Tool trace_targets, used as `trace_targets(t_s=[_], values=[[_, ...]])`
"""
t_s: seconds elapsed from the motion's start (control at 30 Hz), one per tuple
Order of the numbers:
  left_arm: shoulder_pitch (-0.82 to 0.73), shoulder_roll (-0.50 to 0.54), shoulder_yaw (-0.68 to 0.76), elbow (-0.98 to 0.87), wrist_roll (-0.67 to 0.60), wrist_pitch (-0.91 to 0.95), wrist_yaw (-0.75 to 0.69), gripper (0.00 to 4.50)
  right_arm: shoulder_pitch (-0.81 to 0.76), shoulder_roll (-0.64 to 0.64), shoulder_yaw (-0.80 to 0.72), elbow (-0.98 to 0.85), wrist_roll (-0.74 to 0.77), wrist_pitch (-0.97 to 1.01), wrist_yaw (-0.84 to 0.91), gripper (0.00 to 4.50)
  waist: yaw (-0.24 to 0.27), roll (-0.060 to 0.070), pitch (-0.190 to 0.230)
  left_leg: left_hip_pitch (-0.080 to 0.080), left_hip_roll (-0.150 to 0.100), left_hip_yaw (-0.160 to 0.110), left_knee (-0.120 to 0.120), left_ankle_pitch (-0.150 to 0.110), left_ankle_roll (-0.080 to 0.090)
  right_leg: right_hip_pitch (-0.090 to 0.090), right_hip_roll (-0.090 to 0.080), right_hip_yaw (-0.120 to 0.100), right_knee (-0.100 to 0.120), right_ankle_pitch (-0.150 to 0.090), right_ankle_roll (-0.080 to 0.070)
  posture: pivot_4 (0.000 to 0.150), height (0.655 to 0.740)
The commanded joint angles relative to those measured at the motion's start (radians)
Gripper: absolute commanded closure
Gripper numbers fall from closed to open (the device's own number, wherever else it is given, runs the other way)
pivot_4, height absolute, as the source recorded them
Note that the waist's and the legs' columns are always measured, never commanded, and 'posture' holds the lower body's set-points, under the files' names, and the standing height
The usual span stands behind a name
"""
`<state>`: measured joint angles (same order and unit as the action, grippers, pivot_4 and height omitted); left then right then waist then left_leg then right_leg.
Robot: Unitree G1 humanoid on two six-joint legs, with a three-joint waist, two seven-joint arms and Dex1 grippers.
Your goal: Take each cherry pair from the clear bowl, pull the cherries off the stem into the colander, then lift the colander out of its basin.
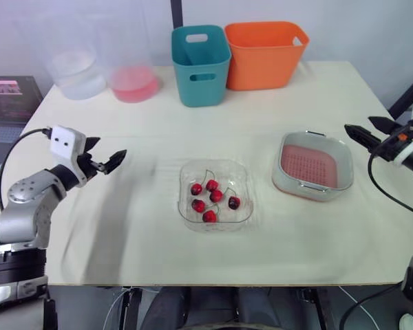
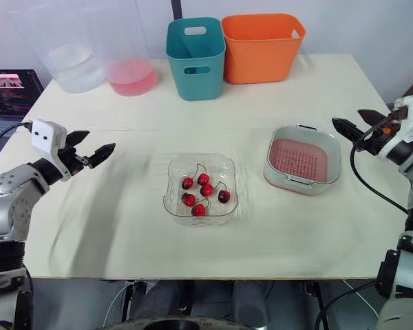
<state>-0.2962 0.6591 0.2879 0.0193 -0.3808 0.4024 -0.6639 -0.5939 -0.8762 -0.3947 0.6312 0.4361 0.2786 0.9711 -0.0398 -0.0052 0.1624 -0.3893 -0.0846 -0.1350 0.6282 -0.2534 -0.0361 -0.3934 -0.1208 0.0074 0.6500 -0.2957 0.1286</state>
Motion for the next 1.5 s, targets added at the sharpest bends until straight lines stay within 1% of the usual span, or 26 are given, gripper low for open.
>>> trace_targets(t_s=[0.03, 0.43, 0.53, 0.77, 1.0, 1.1, 1.13, 1.17, 1.2, 1.27, 1.3, 1.33, 1.37, 1.43, 1.5], values=[[-0.005, 0.010, 0.018, -0.015, 0.005, -0.030, 0.004, 0.00, -0.005, -0.005, -0.011, -0.041, 0.011, -0.005, 0.006, 0.04, 0.000, 0.000, 0.000, 0.000, 0.000, 0.000, 0.000, 0.000, 0.000, 0.000, 0.000, 0.000, 0.000, 0.000, 0.000, 0.150, 0.7400], [-0.005, 0.011, 0.019, -0.013, 0.003, -0.028, 0.002, 0.00, -0.008, -0.003, -0.012, -0.036, 0.011, -0.007, 0.005, 0.04, 0.000, 0.000, 0.000, 0.000, 0.000, 0.000, 0.000, 0.000, 0.000, 0.000, 0.000, 0.000, 0.000, 0.000, 0.000, 0.150, 0.7400], [-0.001, 0.023, 0.016, 0.005, 0.027, -0.052, 0.005, 0.00, -0.014, -0.004, -0.008, -0.027, 0.002, -0.016, -0.004, 0.04, 0.000, 0.000, 0.000, 0.000, 0.000, 0.000, 0.000, 0.000, 0.000, 0.000, 0.000, 0.000, 0.000, 0.000, 0.000, 0.150, 0.7400], [-0.020, 0.021, 0.013, 0.037, 0.026, -0.068, 0.000, 0.00, -0.023, -0.011, -0.008, -0.022, 0.002, -0.018, -0.006, 0.04, 0.000, 0.000, 0.000, 0.000, 0.000, 0.000, 0.000, 0.000, 0.000, 0.000, 0.000, 0.000, 0.000, 0.000, 0.000, 0.150, 0.7400], [-0.038, 0.019, 0.024, 0.052, 0.014, -0.078, -0.008, 0.00, -0.059, -0.015, -0.003, -0.064, -0.005, 0.034, -0.093, 0.04, -0.001, 0.000, 0.000, 0.000, 0.000, 0.000, 0.000, 0.000, 0.000, 0.000, 0.000, 0.000, 0.000, 0.000, 0.000, 0.150, 0.7400], [-0.049, 0.037, 0.047, 0.041, -0.007, -0.058, -0.016, 0.00, -0.114, -0.032, 0.023, -0.123, 0.000, 0.156, -0.137, 0.04, -0.005, 0.000, 0.000, 0.000, 0.000, 0.000, 0.000, 0.000, 0.000, -0.001, 0.000, 0.001, 0.000, 0.000, 0.000, 0.150, 0.7400], [-0.054, 0.055, 0.060, 0.031, -0.019, -0.044, -0.025, 0.00, -0.147, -0.053, 0.049, -0.163, 0.011, 0.253, -0.134, 0.04, -0.005, 0.000, 0.000, 0.000, 0.000, 0.000, 0.000, 0.000, 0.000, -0.002, 0.000, 0.001, 0.001, 0.000, 0.000, 0.150, 0.7400], [-0.057, 0.087, 0.078, 0.010, -0.041, -0.017, -0.046, 0.00, -0.199, -0.081, 0.081, -0.215, 0.044, 0.403, -0.127, 0.04, -0.006, 0.001, 0.000, 0.000, 0.000, 0.000, 0.000, 0.000, 0.000, -0.003, 0.000, 0.002, 0.001, 0.000, 0.000, 0.150, 0.7400], [-0.058, 0.108, 0.089, -0.007, -0.057, 0.003, -0.059, 0.00, -0.236, -0.100, 0.100, -0.250, 0.067, 0.510, -0.121, 0.04, -0.006, 0.001, 0.001, -0.001, 0.001, 0.001, 0.000, 0.000, 0.000, -0.004, 0.001, 0.003, 0.002, 0.000, 0.000, 0.150, 0.7400], [-0.053, 0.162, 0.108, -0.060, -0.112, 0.066, -0.106, 0.00, -0.297, -0.115, 0.150, -0.338, 0.104, 0.665, -0.111, 0.04, -0.004, 0.001, 0.001, -0.003, 0.001, 0.001, -0.001, 0.000, 0.000, -0.008, 0.001, 0.005, 0.003, 0.000, 0.000, 0.150, 0.7400], [-0.042, 0.191, 0.117, -0.093, -0.146, 0.102, -0.140, 0.00, -0.306, -0.114, 0.186, -0.400, 0.107, 0.707, -0.111, 0.04, -0.003, 0.001, 0.001, -0.003, 0.001, 0.000, -0.002, 0.000, 0.001, -0.008, 0.001, 0.005, 0.002, 0.000, 0.000, 0.150, 0.7400], [-0.029, 0.218, 0.123, -0.130, -0.180, 0.138, -0.172, 0.00, -0.307, -0.106, 0.216, -0.472, 0.123, 0.755, -0.113, 0.04, -0.002, 0.000, 0.000, -0.003, 0.001, 0.000, -0.003, -0.002, 0.002, -0.008, 0.002, 0.005, 0.001, 0.000, 0.000, 0.150, 0.7400], [-0.008, 0.241, 0.130, -0.182, -0.223, 0.178, -0.205, 0.00, -0.305, -0.077, 0.246, -0.566, 0.167, 0.847, -0.128, 0.04, -0.002, 0.000, 0.000, -0.003, 0.002, 0.000, -0.003, -0.002, 0.003, -0.008, 0.002, 0.005, 0.000, 0.000, -0.001, 0.150, 0.7400], [0.025, 0.265, 0.135, -0.259, -0.295, 0.241, -0.249, 0.00, -0.303, -0.024, 0.273, -0.688, 0.237, 0.988, -0.155, 0.04, -0.002, 0.000, 0.000, -0.002, 0.002, 0.000, -0.004, -0.003, 0.004, -0.006, 0.002, 0.005, -0.001, 0.000, -0.001, 0.150, 0.7400], [0.087, 0.283, 0.115, -0.331, -0.327, 0.266, -0.301, 0.00, -0.295, 0.042, 0.301, -0.789, 0.285, 1.102, -0.193, 0.04, -0.002, 0.000, 0.000, -0.002, 0.002, 0.000, -0.003, -0.003, 0.004, -0.006, 0.001, 0.005, -0.001, 0.001, -0.001, 0.150, 0.7400]])
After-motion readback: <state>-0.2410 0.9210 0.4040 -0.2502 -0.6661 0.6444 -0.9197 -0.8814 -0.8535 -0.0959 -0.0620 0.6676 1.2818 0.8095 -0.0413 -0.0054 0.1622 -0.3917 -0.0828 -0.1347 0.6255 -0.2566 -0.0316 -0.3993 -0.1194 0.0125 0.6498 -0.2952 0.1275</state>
